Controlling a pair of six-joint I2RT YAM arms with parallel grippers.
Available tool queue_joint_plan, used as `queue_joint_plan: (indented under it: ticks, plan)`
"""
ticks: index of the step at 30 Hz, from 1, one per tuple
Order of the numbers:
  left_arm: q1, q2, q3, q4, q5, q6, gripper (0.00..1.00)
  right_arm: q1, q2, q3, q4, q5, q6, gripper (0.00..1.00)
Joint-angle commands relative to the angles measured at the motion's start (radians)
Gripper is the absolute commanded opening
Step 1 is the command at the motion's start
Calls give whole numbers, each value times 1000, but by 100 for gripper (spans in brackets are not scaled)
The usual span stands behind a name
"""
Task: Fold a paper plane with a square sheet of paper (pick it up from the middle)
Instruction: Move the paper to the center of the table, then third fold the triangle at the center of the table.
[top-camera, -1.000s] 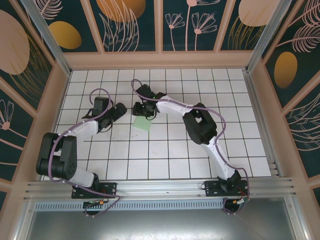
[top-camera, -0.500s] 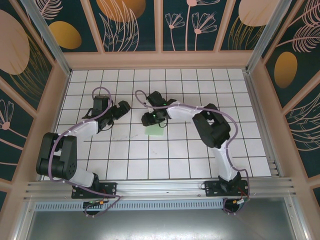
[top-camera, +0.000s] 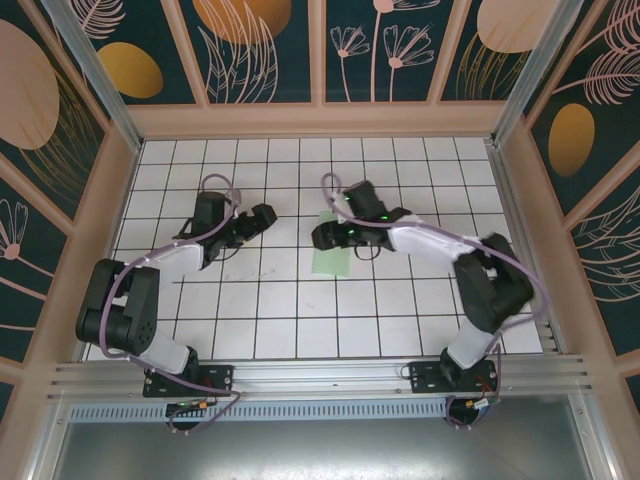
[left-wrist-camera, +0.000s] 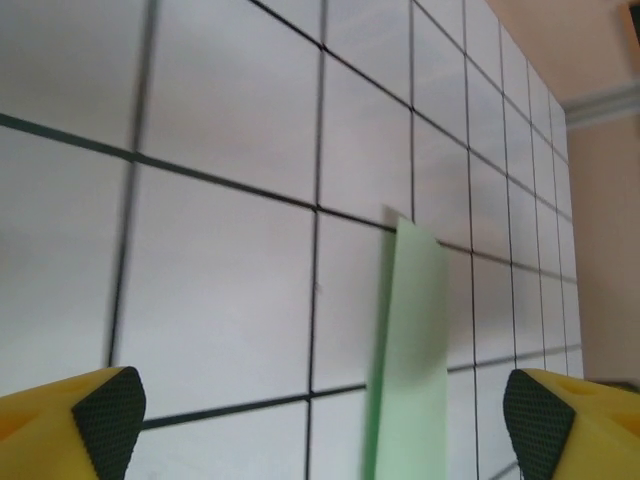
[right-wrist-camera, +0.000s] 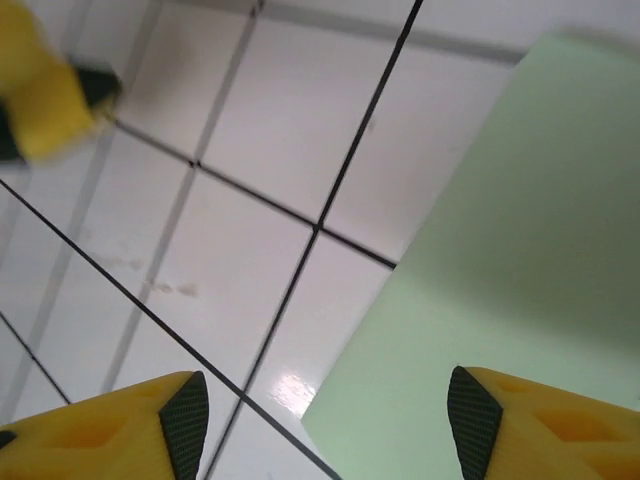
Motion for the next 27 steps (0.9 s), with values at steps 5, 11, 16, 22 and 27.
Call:
queue_joint_plan:
  ticks: [5, 11, 16, 22, 27]
  plan:
    - [-146, 125, 84, 171, 161, -28, 78, -89, -237, -241, 164, 86, 320, 72]
    - [-204, 245, 152, 201, 191, -60, 57, -144, -301, -357, 206, 55, 464, 69]
    - [-236, 304, 212, 186, 199, -57, 45, -144, -284, -408, 255, 27, 528, 68]
    - [-261, 422, 358, 75, 182, -20, 33, -148, -241, -403, 253, 29, 546, 68]
    - [-262, 477, 401, 10, 127, -5, 26, -147, -206, -399, 260, 9, 571, 67]
